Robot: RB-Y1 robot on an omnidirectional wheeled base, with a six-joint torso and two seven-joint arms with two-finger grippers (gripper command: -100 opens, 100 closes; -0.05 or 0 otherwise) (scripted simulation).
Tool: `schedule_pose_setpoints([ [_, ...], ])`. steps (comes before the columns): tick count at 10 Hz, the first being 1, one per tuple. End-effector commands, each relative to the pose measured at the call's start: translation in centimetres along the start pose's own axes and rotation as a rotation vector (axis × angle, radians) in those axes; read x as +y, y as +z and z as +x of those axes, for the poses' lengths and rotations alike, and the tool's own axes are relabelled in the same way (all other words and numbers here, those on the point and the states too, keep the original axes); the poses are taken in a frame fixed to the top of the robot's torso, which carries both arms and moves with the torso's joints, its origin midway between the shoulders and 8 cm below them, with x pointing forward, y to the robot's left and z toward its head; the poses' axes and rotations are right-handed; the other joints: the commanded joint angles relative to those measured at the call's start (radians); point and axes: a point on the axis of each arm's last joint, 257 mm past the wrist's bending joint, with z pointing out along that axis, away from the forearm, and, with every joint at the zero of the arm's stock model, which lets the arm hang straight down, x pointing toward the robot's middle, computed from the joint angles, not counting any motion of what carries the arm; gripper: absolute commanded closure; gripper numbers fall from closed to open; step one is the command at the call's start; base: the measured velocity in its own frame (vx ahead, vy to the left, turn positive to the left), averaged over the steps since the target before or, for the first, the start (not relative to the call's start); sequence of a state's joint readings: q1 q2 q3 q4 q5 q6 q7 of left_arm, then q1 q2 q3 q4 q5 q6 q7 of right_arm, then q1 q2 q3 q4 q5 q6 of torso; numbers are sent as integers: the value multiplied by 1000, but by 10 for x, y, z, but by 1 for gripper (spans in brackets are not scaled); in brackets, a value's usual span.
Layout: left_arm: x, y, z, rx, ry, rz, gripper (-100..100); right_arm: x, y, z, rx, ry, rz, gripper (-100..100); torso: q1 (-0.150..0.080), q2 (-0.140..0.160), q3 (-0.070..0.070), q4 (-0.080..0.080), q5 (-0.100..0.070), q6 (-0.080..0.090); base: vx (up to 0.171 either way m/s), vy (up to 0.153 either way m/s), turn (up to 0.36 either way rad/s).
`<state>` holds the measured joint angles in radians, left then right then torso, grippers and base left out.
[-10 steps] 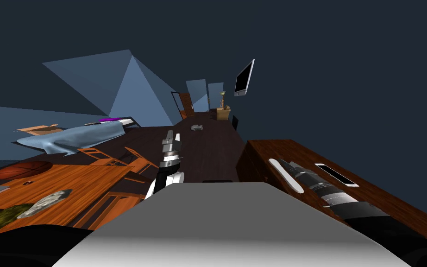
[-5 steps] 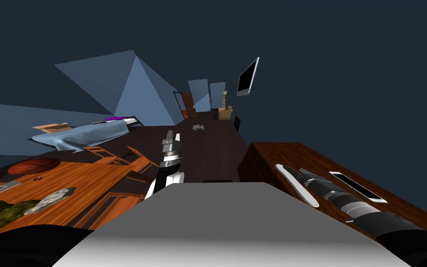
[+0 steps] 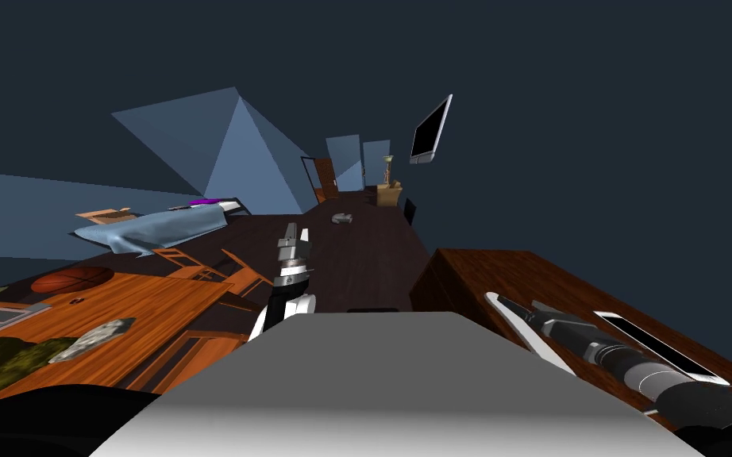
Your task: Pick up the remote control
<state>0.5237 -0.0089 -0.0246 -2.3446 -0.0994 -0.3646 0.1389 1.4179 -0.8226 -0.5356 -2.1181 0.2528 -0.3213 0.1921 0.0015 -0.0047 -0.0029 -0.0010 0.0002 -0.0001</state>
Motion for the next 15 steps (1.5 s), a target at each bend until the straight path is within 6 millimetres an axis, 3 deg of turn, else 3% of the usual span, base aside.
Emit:
schedule_pose_setpoints([
  [1, 0, 0, 0, 0, 0, 0, 0, -16, -7, 12, 69, -49, 27, -100, 0, 0, 0, 0, 0, 0, 134, 13, 83],
  [10, 0, 0, 0, 0, 0, 0, 0, -61, -56, 78, 365, -141, 101, -100, -1, -2, -1, 0, 0, 0, 82, 5, 36],
  [15, 0, 0, 0, 0, 0, 0, 0, -82, -106, 135, 595, -154, 133, -100, 0, -2, -1, 0, 0, 0, 92, -2, 26],
])
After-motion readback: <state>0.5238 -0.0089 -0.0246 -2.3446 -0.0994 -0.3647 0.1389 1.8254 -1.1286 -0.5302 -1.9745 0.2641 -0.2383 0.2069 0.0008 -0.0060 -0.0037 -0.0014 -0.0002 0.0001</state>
